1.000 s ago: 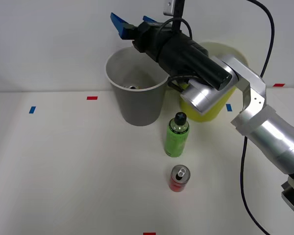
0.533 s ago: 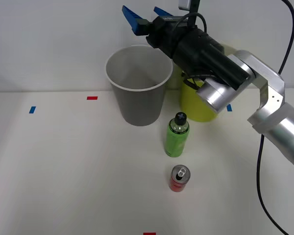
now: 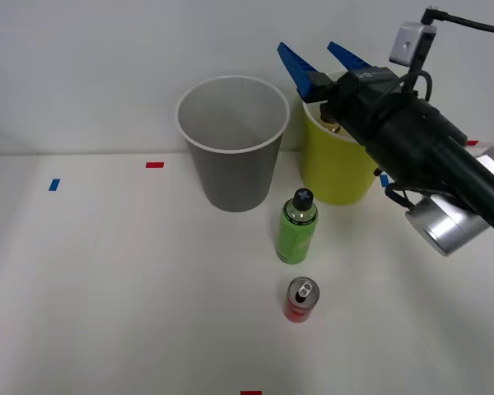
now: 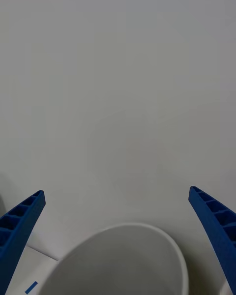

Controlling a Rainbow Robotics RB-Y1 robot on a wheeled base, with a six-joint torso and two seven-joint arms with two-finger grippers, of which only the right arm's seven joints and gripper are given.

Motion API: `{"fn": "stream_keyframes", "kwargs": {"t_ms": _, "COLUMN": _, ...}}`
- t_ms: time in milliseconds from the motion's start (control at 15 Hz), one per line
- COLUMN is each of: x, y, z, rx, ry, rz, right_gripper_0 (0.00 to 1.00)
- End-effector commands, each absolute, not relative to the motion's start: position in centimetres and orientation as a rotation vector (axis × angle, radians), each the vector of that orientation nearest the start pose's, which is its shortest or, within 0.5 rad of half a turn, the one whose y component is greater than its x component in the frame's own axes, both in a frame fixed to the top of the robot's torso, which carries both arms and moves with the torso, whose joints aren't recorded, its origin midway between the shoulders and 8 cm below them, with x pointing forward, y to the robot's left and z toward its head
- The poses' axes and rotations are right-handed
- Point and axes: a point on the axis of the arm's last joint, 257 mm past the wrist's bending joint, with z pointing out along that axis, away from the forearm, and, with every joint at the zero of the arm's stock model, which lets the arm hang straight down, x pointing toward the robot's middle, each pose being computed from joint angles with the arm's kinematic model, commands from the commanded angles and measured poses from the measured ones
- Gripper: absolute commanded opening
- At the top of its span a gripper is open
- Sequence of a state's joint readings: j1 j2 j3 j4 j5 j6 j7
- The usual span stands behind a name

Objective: Put cans in the gray bin, plastic bottles in the light green bin

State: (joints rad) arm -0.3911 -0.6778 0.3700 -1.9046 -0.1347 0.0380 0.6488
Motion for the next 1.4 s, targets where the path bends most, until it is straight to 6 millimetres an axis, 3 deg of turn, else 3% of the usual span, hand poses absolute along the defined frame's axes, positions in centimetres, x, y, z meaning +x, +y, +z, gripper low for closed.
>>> {"fn": "stream_keyframes", "kwargs": {"t_ms": 67, "x": 50.4, "y": -15.7, "z": 0.9, "rx": -0.173, "ry": 1.27, "rz": 0.641, "right_gripper_0": 1.0}}
{"fn": "stream_keyframes", "kwargs": {"t_ms": 267, "x": 49.0, "y": -20.4, "z": -2.4, "rx": -0.08, "ry": 1.297, "rz": 0.602, "right_gripper_0": 1.0}}
{"fn": "stream_keyframes", "kwargs": {"t_ms": 467, "x": 47.8, "y": -23.7, "z": -3.9, "rx": -0.009, "ry": 1.295, "rz": 0.579, "right_gripper_0": 1.0}}
{"fn": "stream_keyframes", "kwargs": {"t_ms": 867, "x": 45.7, "y": -28.5, "z": -8.9, "rx": 0.21, "ry": 1.303, "rz": 0.466, "right_gripper_0": 1.0}}
{"fn": "stream_keyframes", "kwargs": {"t_ms": 1133, "x": 43.4, "y": -30.0, "z": -13.1, "rx": 0.153, "ry": 1.383, "rz": 0.286, "right_gripper_0": 1.0}}
{"fn": "stream_keyframes", "kwargs": {"t_ms": 1400, "x": 40.9, "y": -29.8, "z": -15.8, "rx": 0.078, "ry": 1.424, "rz": 0.197, "right_gripper_0": 1.0}}
